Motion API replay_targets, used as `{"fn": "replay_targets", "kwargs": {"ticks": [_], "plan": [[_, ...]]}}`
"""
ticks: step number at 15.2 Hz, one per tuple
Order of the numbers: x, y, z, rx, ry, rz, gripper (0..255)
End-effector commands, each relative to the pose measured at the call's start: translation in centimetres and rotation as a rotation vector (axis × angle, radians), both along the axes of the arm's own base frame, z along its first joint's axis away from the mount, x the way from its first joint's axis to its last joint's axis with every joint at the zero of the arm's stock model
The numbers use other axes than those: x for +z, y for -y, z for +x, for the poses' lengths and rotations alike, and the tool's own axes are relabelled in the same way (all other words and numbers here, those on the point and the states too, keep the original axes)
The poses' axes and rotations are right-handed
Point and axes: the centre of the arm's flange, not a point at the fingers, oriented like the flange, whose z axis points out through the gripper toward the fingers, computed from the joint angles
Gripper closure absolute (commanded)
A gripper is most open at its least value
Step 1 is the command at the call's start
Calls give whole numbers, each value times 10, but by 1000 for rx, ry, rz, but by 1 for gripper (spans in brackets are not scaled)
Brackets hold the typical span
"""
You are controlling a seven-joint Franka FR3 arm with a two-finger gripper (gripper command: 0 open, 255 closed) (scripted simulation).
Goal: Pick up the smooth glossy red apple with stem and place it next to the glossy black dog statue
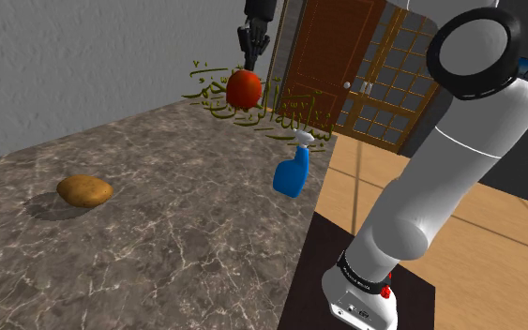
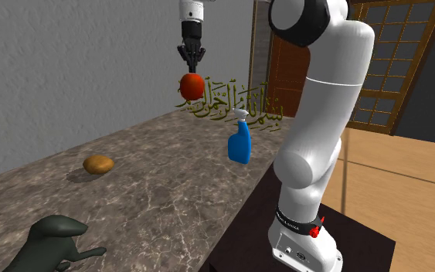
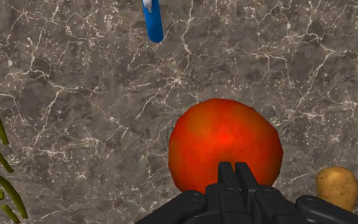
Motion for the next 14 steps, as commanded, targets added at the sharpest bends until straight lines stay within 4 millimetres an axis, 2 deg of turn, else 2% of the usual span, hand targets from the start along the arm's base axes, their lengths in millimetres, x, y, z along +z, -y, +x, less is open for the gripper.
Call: {"fn": "replay_targets", "kwargs": {"ticks": [1, 14], "plan": [[1, -26, -10, -1, 0, 0, 255], [1, -184, -76, -1, 0, 0, 255]]}}
